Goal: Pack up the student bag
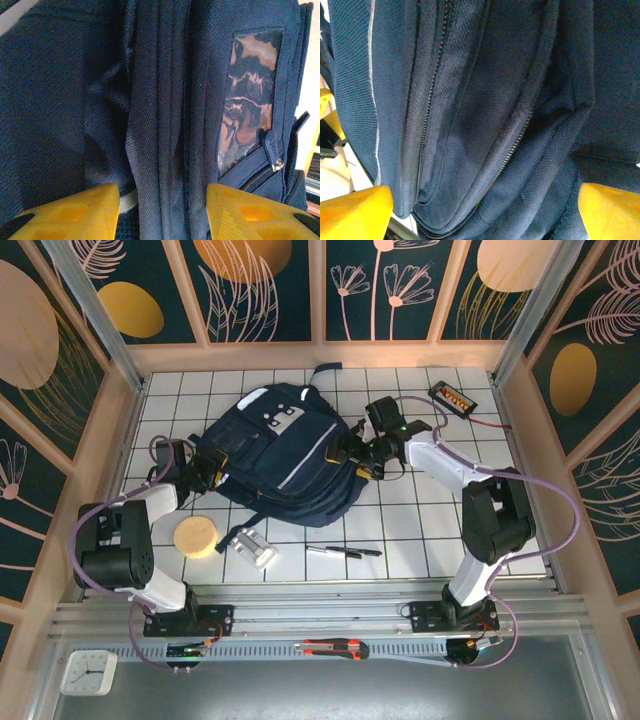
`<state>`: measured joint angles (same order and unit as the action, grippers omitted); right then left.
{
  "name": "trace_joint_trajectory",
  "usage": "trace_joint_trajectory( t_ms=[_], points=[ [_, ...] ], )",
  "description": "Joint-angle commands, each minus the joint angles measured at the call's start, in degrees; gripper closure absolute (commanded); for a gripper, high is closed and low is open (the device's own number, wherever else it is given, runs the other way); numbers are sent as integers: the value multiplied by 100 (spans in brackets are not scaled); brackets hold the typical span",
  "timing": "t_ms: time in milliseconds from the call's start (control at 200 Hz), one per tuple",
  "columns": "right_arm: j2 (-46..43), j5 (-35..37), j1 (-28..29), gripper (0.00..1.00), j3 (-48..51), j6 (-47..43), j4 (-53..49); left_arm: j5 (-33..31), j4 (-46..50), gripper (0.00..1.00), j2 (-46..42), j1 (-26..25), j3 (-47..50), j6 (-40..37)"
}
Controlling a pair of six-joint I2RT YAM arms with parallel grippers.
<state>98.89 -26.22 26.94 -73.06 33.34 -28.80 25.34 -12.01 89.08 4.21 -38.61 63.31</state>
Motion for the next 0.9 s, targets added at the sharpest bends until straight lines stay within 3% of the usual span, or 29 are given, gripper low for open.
trace_joint_trajectory(
  t_ms=[0,285,370,520,696,796,896],
  points=[
    [138,-52,-46,4,-261,-73,-186,84,-320,52,205,45,-129,-111],
    [146,179,-42,3,-472,-157,-372,194,-806,59,583,36,-85,136],
    [7,424,-40,1,-465,-170,-354,263,-946,70,619,36,-59,201],
    [-397,891,-80,1,-356,-83,-170,434,-1238,100,514,28,45,474],
    [-494,719,-42,1,-432,84,-205,413,-1368,100,95,-116,160,869],
    [-287,1000,258,1,-870,-78,-730,340,-1644,100,-127,-243,311,1329],
    [-26,1549,742,8,-1395,-295,-1324,187,-1801,100,-321,-446,363,1698]
  ],
)
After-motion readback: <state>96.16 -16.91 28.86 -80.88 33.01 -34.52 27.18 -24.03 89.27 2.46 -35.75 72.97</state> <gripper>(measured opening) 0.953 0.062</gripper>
